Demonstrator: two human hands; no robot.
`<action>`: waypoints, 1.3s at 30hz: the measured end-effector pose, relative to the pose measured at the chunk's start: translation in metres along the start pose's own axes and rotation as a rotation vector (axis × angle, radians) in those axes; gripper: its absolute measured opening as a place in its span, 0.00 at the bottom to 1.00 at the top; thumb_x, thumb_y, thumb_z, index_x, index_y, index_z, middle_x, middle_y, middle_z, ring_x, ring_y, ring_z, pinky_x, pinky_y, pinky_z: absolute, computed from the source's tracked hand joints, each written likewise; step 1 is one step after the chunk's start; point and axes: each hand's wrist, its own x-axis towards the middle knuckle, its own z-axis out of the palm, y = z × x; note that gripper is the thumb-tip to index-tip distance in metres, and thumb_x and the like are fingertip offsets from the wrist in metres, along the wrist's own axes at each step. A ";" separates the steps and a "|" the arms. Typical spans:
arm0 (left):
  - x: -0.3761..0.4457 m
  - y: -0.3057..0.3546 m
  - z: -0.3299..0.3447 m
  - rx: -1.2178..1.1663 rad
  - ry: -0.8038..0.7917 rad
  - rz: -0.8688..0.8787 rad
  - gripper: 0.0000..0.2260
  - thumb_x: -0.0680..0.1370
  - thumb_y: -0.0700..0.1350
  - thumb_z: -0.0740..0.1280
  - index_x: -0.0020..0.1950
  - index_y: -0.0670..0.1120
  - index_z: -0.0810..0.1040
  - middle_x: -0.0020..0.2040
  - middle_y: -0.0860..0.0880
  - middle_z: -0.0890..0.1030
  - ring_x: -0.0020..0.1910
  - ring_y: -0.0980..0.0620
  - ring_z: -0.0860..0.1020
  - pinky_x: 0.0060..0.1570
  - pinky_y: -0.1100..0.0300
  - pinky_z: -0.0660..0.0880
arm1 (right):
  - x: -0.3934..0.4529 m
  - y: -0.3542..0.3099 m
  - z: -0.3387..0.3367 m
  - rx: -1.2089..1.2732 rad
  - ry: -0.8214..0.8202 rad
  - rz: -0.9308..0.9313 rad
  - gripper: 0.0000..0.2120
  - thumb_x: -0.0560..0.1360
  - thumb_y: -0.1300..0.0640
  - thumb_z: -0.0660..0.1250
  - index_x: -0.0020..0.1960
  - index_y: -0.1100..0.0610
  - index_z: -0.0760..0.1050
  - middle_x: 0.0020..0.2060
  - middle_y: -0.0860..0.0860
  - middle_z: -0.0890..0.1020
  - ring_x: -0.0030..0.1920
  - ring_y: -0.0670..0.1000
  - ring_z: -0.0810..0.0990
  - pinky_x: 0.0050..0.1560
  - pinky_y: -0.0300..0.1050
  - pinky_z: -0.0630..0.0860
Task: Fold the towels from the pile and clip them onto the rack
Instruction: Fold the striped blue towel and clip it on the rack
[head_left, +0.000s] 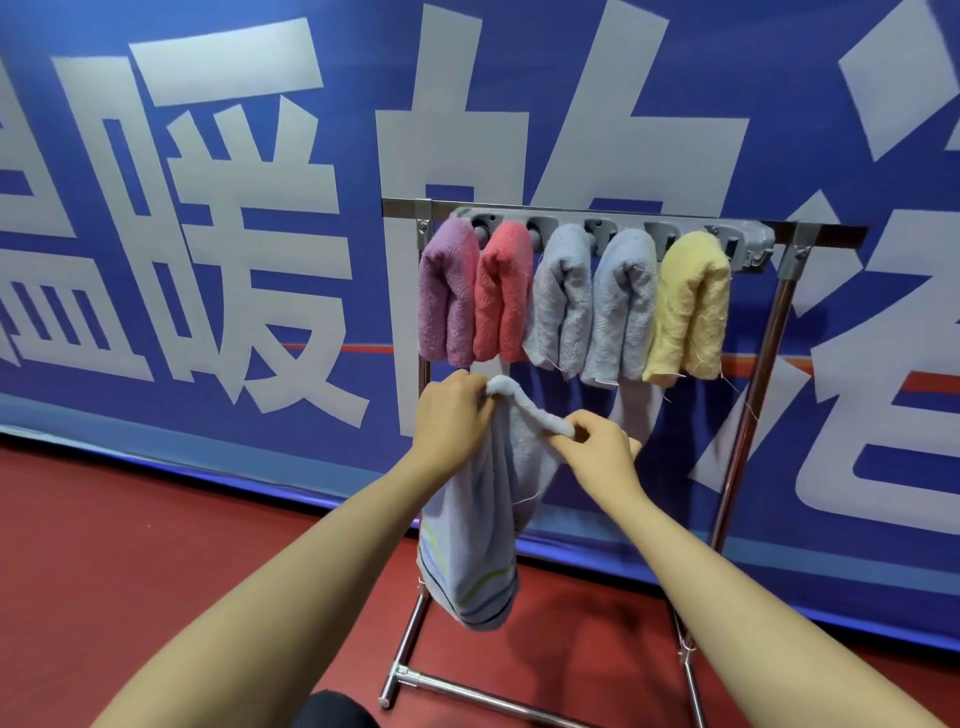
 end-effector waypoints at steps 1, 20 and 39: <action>0.000 0.000 0.000 0.007 0.001 -0.004 0.13 0.79 0.45 0.62 0.35 0.42 0.69 0.37 0.44 0.73 0.36 0.42 0.72 0.34 0.56 0.59 | 0.000 -0.001 0.000 0.077 0.017 0.005 0.11 0.72 0.53 0.69 0.34 0.55 0.72 0.27 0.46 0.72 0.38 0.51 0.74 0.47 0.47 0.59; 0.003 0.012 -0.002 -0.083 -0.224 0.200 0.08 0.80 0.43 0.60 0.57 0.42 0.70 0.44 0.41 0.79 0.44 0.40 0.76 0.39 0.53 0.66 | -0.004 -0.008 0.020 0.029 -0.171 -0.252 0.16 0.70 0.55 0.62 0.56 0.55 0.78 0.48 0.48 0.73 0.51 0.51 0.75 0.60 0.50 0.66; -0.006 -0.021 0.012 0.166 -0.377 0.028 0.11 0.79 0.50 0.60 0.46 0.43 0.74 0.45 0.43 0.80 0.44 0.41 0.77 0.38 0.54 0.69 | 0.018 -0.015 0.003 -0.126 0.256 -0.373 0.06 0.74 0.60 0.66 0.42 0.50 0.76 0.38 0.44 0.74 0.38 0.46 0.71 0.44 0.42 0.51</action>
